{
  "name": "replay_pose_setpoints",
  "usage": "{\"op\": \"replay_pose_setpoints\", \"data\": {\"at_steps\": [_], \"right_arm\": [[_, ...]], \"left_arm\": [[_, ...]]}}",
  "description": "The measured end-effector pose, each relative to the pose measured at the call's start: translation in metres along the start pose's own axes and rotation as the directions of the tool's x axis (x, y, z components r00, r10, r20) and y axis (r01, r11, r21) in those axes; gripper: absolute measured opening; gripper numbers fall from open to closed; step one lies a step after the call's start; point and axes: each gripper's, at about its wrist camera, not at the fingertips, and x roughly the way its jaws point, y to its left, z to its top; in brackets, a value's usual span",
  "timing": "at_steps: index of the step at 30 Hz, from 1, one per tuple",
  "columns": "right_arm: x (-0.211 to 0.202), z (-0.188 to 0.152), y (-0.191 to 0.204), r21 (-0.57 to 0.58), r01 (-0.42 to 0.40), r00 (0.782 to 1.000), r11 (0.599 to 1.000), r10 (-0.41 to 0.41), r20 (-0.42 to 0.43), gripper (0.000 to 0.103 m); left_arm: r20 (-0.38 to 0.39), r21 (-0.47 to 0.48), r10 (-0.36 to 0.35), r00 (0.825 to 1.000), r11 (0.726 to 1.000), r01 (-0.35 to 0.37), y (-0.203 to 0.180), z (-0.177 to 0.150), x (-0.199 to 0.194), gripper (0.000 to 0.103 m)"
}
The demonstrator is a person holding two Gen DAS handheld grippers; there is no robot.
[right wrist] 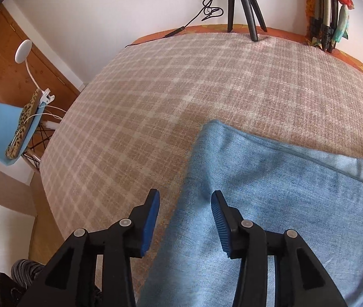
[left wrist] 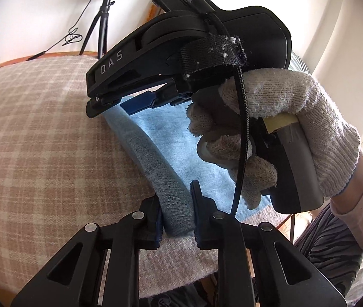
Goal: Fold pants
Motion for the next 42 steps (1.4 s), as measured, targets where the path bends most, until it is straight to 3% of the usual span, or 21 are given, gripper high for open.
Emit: {"op": "replay_pose_setpoints", "data": {"at_steps": [2, 4, 7, 14, 22, 31, 42], "right_arm": [[0.002, -0.004, 0.005, -0.039, 0.043, 0.999, 0.998, -0.043, -0.004, 0.038], [0.001, -0.009, 0.001, -0.049, 0.069, 0.998, 0.996, -0.069, -0.001, 0.022], [-0.009, -0.013, -0.013, -0.002, 0.04, 0.999, 0.999, -0.04, 0.026, 0.008], [-0.065, -0.024, -0.051, 0.116, -0.011, 0.987, 0.993, -0.008, 0.161, 0.005], [-0.123, -0.042, -0.103, 0.208, -0.018, 0.962, 0.978, -0.04, 0.272, 0.004], [-0.185, -0.071, -0.182, 0.341, 0.012, 0.923, 0.94, -0.142, 0.359, 0.004], [-0.227, -0.145, -0.284, 0.518, 0.039, 0.883, 0.854, -0.272, 0.382, 0.004]], "left_arm": [[0.004, 0.012, 0.002, 1.0, 1.0, -0.002, -0.005, 0.001, -0.001, 0.016], [0.005, 0.014, 0.0, 1.0, 1.0, 0.0, -0.007, 0.001, -0.001, 0.016], [0.002, 0.015, -0.019, 1.0, 1.0, 0.019, -0.012, 0.004, 0.0, 0.015], [0.03, 0.096, -0.07, 0.997, 0.993, 0.067, -0.048, 0.018, 0.003, 0.015], [0.039, 0.189, -0.141, 0.989, 0.973, 0.131, -0.096, 0.034, 0.016, 0.015], [-0.008, 0.243, -0.251, 0.968, 0.938, 0.246, -0.164, 0.053, 0.059, 0.015], [-0.107, 0.313, -0.338, 0.935, 0.881, 0.354, -0.237, 0.055, 0.118, 0.014]]}}
